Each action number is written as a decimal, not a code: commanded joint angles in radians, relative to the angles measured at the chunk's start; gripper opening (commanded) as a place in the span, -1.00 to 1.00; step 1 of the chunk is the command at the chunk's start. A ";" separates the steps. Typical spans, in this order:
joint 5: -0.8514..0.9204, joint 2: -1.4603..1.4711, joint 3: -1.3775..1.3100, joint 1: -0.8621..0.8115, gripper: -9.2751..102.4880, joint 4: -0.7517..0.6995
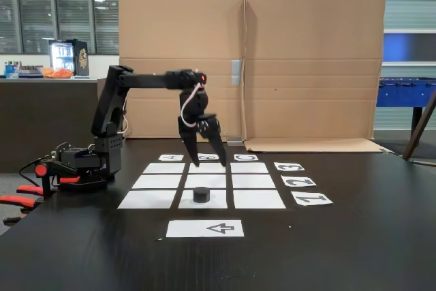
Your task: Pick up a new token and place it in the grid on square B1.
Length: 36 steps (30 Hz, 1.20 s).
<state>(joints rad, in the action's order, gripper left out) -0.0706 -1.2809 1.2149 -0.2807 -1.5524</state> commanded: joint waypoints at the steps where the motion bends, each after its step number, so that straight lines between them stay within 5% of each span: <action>1: -0.009 -0.141 -0.003 0.025 -0.26 -0.049; 22: -0.021 -0.965 0.183 0.044 -0.26 -0.163; 36: -0.009 -1.256 0.304 -0.402 -0.34 -0.163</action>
<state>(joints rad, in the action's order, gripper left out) -0.0859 -2.5065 1.5048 -0.5814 -1.7165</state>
